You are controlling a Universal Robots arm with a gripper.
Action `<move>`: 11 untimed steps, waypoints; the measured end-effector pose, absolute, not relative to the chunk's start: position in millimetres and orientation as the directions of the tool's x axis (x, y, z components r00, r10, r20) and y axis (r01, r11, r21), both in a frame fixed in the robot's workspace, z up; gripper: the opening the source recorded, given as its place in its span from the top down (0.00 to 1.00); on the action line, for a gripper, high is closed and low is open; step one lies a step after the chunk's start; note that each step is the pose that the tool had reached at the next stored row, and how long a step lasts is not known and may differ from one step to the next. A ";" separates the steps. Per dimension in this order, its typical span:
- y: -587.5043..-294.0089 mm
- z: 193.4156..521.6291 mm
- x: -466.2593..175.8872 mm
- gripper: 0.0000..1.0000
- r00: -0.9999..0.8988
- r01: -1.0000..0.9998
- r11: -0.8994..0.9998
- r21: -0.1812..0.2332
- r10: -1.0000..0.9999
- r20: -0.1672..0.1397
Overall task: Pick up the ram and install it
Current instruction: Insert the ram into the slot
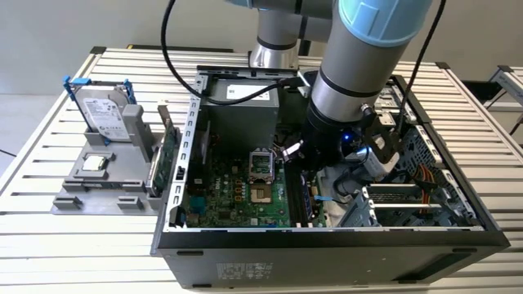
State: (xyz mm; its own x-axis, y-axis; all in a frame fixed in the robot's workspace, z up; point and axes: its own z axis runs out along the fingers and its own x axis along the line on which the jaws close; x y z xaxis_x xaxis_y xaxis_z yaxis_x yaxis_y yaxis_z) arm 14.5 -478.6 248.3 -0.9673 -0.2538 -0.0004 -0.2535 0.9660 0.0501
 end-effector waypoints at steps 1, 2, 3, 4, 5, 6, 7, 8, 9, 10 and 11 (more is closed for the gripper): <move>-478.6 248.3 14.5 1.00 -0.962 -0.272 0.961 0.050 -0.273 0.000; -478.6 248.3 14.5 1.00 -0.957 -0.288 0.956 0.050 -0.289 0.000; -478.6 248.3 14.5 1.00 -0.953 -0.304 0.951 0.050 -0.304 0.000; -478.6 248.3 14.5 1.00 -0.948 -0.319 0.947 0.050 -0.319 0.000; -478.5 248.3 14.5 1.00 -0.943 -0.333 0.942 0.050 -0.333 0.000; -478.4 248.3 14.5 1.00 -0.938 -0.346 0.937 0.050 -0.346 0.000; -478.2 248.3 14.5 1.00 -0.933 -0.358 0.932 0.050 -0.359 0.000; -478.2 248.3 14.5 1.00 -0.929 -0.370 0.928 0.050 -0.370 0.000; -478.1 248.3 14.5 1.00 -0.923 -0.384 0.922 0.050 -0.384 0.000; -478.1 248.3 14.5 1.00 -0.917 -0.398 0.916 0.050 -0.398 0.000; -478.1 248.3 14.5 1.00 -0.910 -0.414 0.909 0.050 -0.414 0.000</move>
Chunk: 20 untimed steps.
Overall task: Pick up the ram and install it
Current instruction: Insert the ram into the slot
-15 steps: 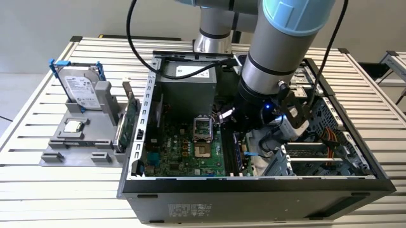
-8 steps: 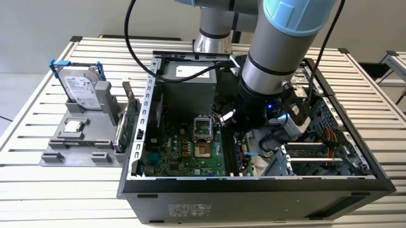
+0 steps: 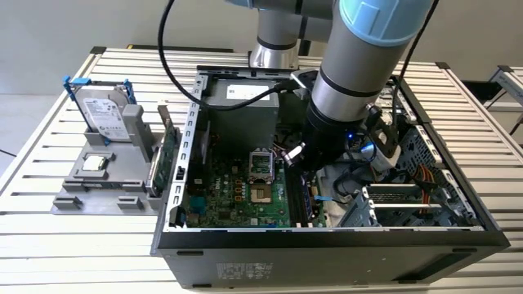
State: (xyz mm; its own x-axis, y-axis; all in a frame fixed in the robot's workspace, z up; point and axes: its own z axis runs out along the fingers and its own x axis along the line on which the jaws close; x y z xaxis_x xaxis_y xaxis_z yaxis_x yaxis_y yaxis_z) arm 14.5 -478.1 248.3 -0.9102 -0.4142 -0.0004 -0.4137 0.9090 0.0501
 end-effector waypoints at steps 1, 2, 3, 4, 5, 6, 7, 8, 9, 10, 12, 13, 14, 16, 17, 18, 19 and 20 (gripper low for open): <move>-478.0 248.3 14.5 1.00 -0.902 -0.431 0.901 0.050 -0.432 0.000; -478.0 248.3 14.5 1.00 -0.895 -0.446 0.894 0.050 -0.446 0.000; -478.0 248.3 14.5 1.00 -0.887 -0.462 0.886 0.050 -0.462 0.000; -478.0 248.3 14.5 1.00 -0.879 -0.476 0.878 0.050 -0.477 0.000; -478.0 248.3 14.5 1.00 -0.871 -0.491 0.870 0.050 -0.492 0.000; -478.0 248.4 14.5 1.00 -0.863 -0.505 0.862 0.050 -0.506 0.000; -478.0 248.3 14.5 1.00 -0.854 -0.520 0.853 0.050 -0.520 0.000; -478.0 248.3 14.5 1.00 -0.846 -0.533 0.845 0.050 -0.534 0.000; -478.0 248.3 14.5 1.00 -0.838 -0.546 0.837 0.050 -0.546 0.000; -478.0 248.3 14.5 1.00 -0.830 -0.557 0.829 0.050 -0.558 0.000; -478.0 248.3 14.5 1.00 -0.813 -0.581 0.812 0.050 -0.582 0.000; -477.9 248.3 14.5 1.00 -0.803 -0.595 0.802 0.050 -0.595 0.000; -477.9 248.3 14.5 1.00 -0.793 -0.608 0.792 0.050 -0.609 0.000; -478.0 248.4 14.5 1.00 -0.773 -0.633 0.772 0.050 -0.634 0.000; -478.0 248.3 14.6 1.00 -0.764 -0.644 0.764 0.050 -0.645 0.000; -478.0 248.3 14.6 1.00 -0.756 -0.654 0.755 0.050 -0.654 0.000; -478.0 248.3 14.8 1.00 -0.748 -0.663 0.747 0.050 -0.664 0.000; -478.0 248.4 15.1 1.00 -0.741 -0.670 0.740 0.050 -0.671 0.000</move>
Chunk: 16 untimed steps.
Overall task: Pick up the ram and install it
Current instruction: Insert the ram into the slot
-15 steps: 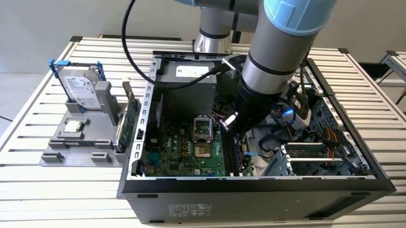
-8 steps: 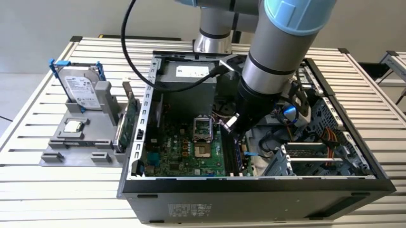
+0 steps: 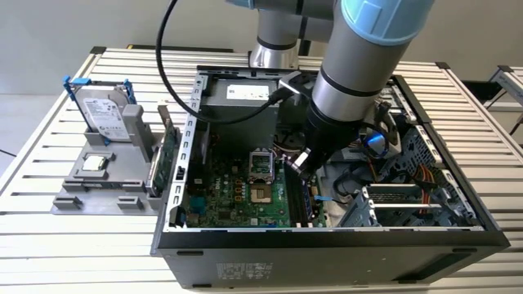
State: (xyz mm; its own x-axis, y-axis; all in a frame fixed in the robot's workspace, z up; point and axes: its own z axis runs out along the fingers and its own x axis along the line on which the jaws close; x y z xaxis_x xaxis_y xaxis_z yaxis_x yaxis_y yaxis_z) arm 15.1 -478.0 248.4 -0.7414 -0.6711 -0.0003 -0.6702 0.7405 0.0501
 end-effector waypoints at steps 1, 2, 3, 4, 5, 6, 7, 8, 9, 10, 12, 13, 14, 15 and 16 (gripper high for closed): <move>-477.9 248.3 15.2 1.00 -0.734 -0.679 0.733 0.050 -0.680 0.000; -477.9 248.3 15.6 1.00 -0.727 -0.686 0.726 0.050 -0.687 0.000; -478.0 248.4 16.2 1.00 -0.721 -0.693 0.720 0.050 -0.693 0.000; -477.9 248.4 16.7 1.00 -0.714 -0.700 0.713 0.050 -0.701 0.000; -477.9 248.4 17.3 1.00 -0.707 -0.707 0.706 0.050 -0.707 0.000; -477.9 248.4 17.7 1.00 -0.699 -0.714 0.698 0.050 -0.715 0.000; -478.0 248.3 18.2 1.00 -0.691 -0.722 0.690 0.050 -0.723 -0.001; -477.9 248.2 18.6 1.00 -0.683 -0.729 0.683 0.050 -0.730 -0.001; -477.9 248.2 18.8 1.00 -0.675 -0.737 0.674 0.050 -0.738 -0.001; -477.9 248.1 19.4 1.00 -0.667 -0.744 0.666 0.050 -0.745 -0.001; -477.9 247.9 20.0 1.00 -0.650 -0.759 0.649 0.050 -0.760 -0.001; -477.9 247.8 20.1 1.00 -0.641 -0.766 0.640 0.050 -0.767 -0.001; -477.9 247.8 20.1 1.00 -0.628 -0.778 0.627 0.050 -0.778 -0.001; -477.9 247.6 20.1 1.00 -0.615 -0.788 0.614 0.050 -0.789 -0.001; -477.9 247.4 20.2 1.00 -0.602 -0.797 0.601 0.050 -0.798 -0.001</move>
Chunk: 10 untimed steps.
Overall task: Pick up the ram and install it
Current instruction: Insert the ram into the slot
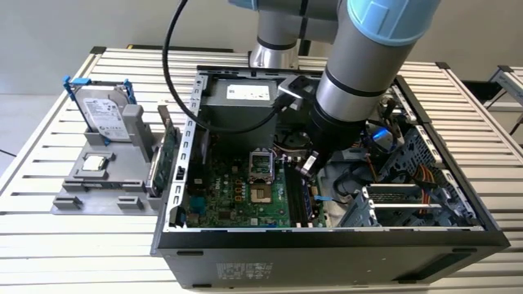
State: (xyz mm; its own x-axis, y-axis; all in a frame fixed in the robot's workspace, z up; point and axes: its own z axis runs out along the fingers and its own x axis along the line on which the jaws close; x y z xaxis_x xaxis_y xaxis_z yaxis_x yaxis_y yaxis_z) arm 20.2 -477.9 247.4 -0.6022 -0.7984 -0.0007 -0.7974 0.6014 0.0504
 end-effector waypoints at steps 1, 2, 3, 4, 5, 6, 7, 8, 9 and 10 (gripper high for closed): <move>-477.9 247.2 20.2 1.00 -0.588 -0.808 0.588 0.050 -0.809 -0.001; -477.9 246.8 20.2 1.00 -0.573 -0.818 0.573 0.050 -0.819 -0.001; -477.9 246.5 20.2 1.00 -0.559 -0.828 0.558 0.050 -0.829 -0.001; -478.0 246.5 20.2 1.00 -0.544 -0.838 0.543 0.050 -0.839 0.000; -478.0 246.5 20.5 1.00 -0.532 -0.846 0.531 0.050 -0.847 0.000; -478.0 246.3 20.7 1.00 -0.523 -0.852 0.522 0.050 -0.853 0.000; -477.9 246.2 20.9 1.00 -0.511 -0.858 0.510 0.050 -0.859 -0.001; -478.0 246.1 21.0 1.00 -0.500 -0.865 0.499 0.050 -0.866 -0.001; -477.9 246.0 21.1 1.00 -0.488 -0.872 0.487 0.050 -0.873 -0.001; -477.9 245.8 21.1 1.00 -0.475 -0.879 0.474 0.050 -0.880 -0.001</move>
State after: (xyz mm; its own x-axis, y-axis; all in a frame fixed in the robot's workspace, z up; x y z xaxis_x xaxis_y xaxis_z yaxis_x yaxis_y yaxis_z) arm 21.1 -477.9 245.8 -0.4746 -0.8802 -0.0007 -0.8791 0.4740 0.0504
